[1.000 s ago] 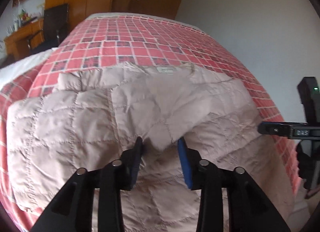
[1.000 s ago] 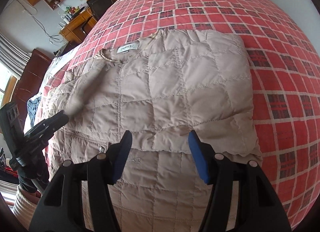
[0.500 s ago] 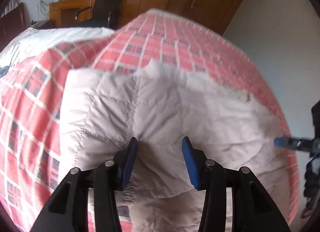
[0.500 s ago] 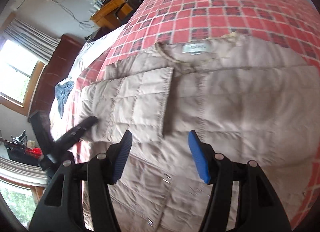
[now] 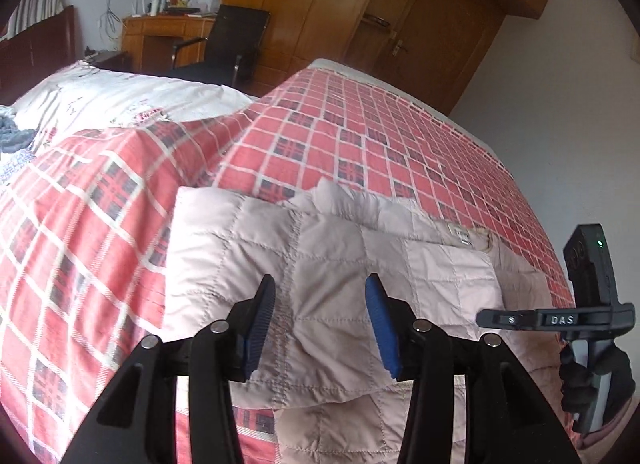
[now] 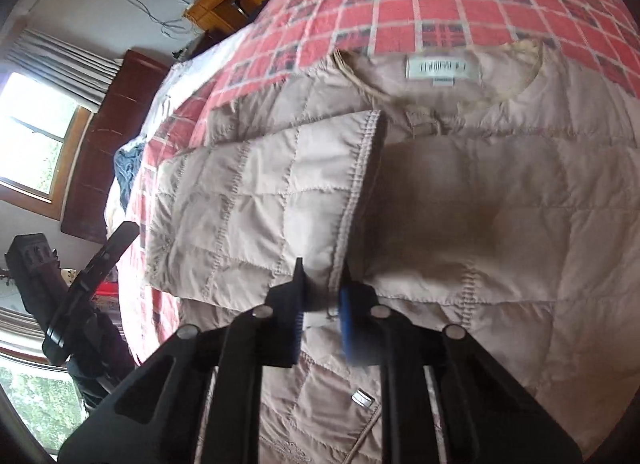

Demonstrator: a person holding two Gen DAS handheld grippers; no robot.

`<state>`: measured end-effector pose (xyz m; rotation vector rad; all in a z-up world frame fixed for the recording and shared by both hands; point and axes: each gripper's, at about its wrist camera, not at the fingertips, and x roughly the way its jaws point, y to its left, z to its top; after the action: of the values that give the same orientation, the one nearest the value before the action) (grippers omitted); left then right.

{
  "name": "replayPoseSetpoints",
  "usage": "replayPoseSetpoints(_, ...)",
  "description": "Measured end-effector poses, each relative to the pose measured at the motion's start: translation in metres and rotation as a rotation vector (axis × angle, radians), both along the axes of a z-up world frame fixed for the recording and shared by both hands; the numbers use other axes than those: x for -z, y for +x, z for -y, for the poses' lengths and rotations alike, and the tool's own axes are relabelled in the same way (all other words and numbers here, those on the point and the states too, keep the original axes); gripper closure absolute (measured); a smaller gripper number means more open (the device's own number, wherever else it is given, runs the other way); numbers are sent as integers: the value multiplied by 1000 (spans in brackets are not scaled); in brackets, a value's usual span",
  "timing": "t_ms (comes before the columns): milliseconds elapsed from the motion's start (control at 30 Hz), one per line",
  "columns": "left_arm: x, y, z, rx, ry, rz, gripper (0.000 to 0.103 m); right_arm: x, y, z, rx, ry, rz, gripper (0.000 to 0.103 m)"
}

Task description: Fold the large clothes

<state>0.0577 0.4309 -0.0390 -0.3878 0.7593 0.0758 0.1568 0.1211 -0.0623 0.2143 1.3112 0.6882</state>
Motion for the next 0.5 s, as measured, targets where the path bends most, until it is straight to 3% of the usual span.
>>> replayPoseSetpoints(233,-8,4,3,22,28,11,56,-57,-10,69,103,-21,176,92)
replayPoseSetpoints(500,2,22,42,116,53,-18,56,-64,-15,168,273,-52,197,95)
